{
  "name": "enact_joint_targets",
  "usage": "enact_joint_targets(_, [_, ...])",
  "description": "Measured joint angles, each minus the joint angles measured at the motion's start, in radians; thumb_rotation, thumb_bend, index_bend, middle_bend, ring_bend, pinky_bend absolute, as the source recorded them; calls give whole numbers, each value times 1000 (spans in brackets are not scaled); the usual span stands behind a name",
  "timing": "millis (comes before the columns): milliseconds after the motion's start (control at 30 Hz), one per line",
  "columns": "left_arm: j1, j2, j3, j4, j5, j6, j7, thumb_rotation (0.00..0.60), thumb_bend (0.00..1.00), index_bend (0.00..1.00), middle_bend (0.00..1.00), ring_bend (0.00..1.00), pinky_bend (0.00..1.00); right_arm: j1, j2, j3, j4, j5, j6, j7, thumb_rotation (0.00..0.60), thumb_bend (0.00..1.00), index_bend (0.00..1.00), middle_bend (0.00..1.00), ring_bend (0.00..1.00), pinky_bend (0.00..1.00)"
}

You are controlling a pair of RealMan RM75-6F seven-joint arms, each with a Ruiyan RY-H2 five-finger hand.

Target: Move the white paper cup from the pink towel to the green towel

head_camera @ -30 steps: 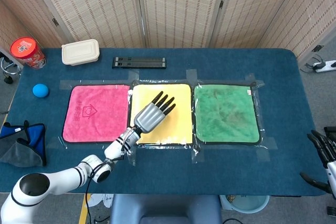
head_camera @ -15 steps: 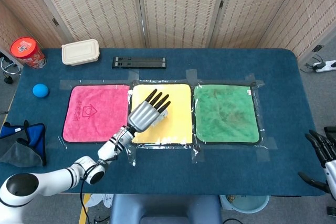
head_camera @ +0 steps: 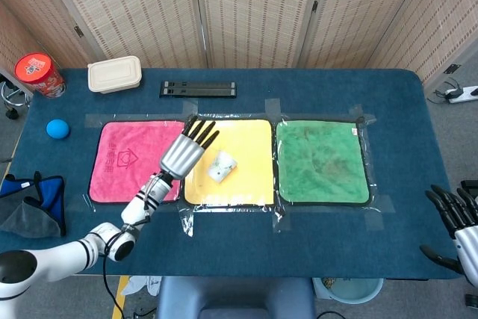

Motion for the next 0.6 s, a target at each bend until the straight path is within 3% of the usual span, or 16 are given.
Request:
enact_joint_targets(333, [112, 149, -18, -179, -50, 77, -128, 600, 380, 0, 0, 0, 0, 63, 39, -9, -61, -65, -81, -92, 600, 126, 57, 93, 109, 0])
enact_joint_targets(600, [242, 292, 9, -323, -56, 177, -201, 600, 388, 0, 0, 0, 0, 162, 85, -6, -144, -120, -201, -163, 600, 127, 62, 93, 111, 0])
